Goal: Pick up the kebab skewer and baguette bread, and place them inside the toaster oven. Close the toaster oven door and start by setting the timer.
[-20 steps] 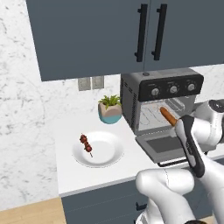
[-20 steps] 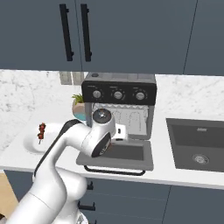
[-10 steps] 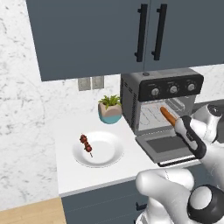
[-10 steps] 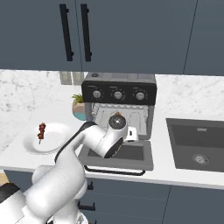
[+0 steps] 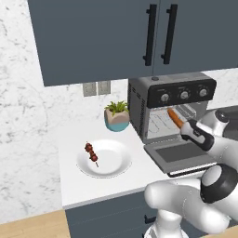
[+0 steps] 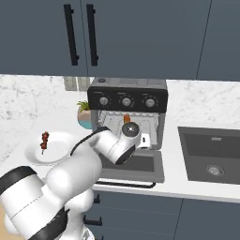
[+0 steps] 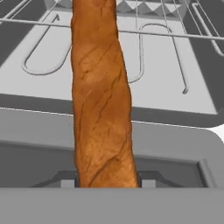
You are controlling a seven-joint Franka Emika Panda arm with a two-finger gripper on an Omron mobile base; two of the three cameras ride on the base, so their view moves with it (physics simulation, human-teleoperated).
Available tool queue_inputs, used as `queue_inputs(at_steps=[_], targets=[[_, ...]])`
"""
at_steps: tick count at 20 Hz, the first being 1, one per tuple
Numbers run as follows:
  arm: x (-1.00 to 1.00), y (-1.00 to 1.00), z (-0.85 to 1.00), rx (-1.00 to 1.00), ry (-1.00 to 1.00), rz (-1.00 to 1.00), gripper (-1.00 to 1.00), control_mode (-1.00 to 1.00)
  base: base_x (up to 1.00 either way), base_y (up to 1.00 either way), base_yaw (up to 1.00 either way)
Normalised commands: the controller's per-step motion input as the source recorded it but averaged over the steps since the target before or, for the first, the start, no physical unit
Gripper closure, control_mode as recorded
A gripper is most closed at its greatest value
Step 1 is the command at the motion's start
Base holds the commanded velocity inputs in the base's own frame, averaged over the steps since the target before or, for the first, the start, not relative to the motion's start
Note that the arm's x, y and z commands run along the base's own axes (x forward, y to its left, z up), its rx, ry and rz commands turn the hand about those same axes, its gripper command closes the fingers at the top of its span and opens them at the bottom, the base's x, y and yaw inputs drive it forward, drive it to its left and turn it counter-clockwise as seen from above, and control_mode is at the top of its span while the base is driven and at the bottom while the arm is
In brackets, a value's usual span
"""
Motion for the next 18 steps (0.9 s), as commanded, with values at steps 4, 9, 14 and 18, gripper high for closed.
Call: queue_inputs(at_steps=[4, 9, 14, 18], targets=[[0.36, 0.00, 0.00, 0.01, 0.00, 0.00, 1.00, -1.00, 0.00, 0.00, 0.00], [0.37, -0.08, 0.00, 0.00, 0.01, -0.03, 1.00, -1.00, 0.00, 0.00, 0.00], [0.36, -0.04, 0.00, 0.00, 0.00, -0.06, 1.00, -1.00, 0.00, 0.00, 0.00], [0.34, 0.00, 0.02, 0.00, 0.00, -0.09, 1.00, -1.00, 0.00, 0.00, 0.00]])
